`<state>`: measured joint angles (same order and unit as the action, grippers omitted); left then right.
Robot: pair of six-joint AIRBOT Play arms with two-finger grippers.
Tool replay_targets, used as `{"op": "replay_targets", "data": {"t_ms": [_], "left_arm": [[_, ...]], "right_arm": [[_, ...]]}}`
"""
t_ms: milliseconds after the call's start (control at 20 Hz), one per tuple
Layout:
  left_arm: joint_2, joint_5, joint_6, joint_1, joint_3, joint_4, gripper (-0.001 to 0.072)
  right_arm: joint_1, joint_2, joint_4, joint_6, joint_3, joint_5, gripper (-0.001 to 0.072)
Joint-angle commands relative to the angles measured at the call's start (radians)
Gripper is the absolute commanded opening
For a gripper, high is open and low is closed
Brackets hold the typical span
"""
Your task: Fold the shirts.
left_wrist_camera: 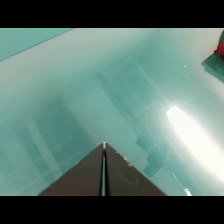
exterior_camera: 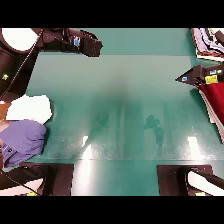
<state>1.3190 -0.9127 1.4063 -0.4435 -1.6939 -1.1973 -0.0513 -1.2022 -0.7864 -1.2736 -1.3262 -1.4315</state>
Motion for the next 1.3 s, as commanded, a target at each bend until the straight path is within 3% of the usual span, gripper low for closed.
{"op": "replay_targets", "data": {"t_ms": [0,600,750,1000,1050,1150,1250], "left_arm": [[-0.001,0.0,0.0,0.0,0.0,0.0,0.0029],[-0.001,0.005,0.0,0.0,0.0,0.001,0.0029],[-0.001,0.092,0.0,0.0,-0.001,0.008,0.0029],[-0.005,0.113,0.001,0.0,-0.001,0.013,0.0028],[-0.008,0.078,0.016,0.016,-0.001,-0.013,0.0028],[-0.024,-0.063,0.141,0.112,0.0,-0.087,0.0029],[-0.045,-0.226,0.172,0.251,0.002,-0.169,0.0029]], "right_arm": [[0.002,0.001,0.0,0.0,0.0,0.008,0.0019],[0.002,0.001,0.0,0.0,0.0,-0.013,0.0019],[0.002,0.001,0.0,0.0,0.0,-0.013,0.0019],[0.002,0.001,0.001,0.0,0.0,0.006,0.0019],[0.002,0.001,0.002,0.0,0.0,0.003,0.0019],[0.002,0.001,0.001,0.0,0.0,-0.013,0.0019],[0.002,0.001,0.0,0.0,0.0,-0.035,0.0019]]}}
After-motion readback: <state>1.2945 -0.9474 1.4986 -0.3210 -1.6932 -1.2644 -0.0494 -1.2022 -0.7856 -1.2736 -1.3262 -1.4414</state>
